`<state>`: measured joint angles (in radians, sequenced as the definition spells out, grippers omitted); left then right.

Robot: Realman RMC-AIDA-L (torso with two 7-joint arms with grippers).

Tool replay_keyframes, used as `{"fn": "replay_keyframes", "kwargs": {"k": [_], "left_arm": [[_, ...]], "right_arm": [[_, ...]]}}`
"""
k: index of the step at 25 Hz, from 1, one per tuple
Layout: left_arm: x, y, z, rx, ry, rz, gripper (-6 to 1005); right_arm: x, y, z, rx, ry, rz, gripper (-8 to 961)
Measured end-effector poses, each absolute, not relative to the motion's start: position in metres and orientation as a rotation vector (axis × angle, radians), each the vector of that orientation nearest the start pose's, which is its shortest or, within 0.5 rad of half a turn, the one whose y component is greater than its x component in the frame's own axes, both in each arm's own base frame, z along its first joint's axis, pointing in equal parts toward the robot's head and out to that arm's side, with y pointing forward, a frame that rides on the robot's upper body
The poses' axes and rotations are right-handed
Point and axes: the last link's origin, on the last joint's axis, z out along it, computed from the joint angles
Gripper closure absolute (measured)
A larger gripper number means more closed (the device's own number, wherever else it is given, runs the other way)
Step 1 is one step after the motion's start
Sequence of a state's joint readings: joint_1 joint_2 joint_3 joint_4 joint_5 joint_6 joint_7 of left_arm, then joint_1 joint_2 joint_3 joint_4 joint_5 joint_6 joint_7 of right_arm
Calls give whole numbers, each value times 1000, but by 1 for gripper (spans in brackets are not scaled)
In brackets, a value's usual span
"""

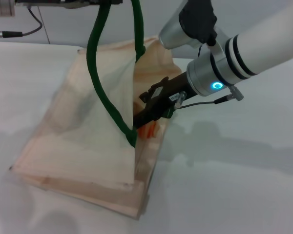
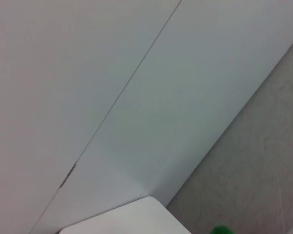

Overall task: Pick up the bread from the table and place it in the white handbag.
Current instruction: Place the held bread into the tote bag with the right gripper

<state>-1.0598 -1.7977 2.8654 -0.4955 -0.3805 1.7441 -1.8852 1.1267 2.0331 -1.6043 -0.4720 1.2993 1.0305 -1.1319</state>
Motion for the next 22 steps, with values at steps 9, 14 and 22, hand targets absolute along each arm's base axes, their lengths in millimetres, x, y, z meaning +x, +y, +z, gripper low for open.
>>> {"fn": "replay_keyframes", "kwargs": {"k": [9,14,22], "left_arm": [[-180,434,121,-2585,-1127,-908,792],[-180,434,121,-2584,-1125,-907,789],[-185,433,123,-2573,-1136,-904,786]], "right_arm": [[103,425,-96,-2897,539,-48,60],[117,431,-90,-2855,580,-74,60],[137,443,-70,-2771,661,-36,60]]}}
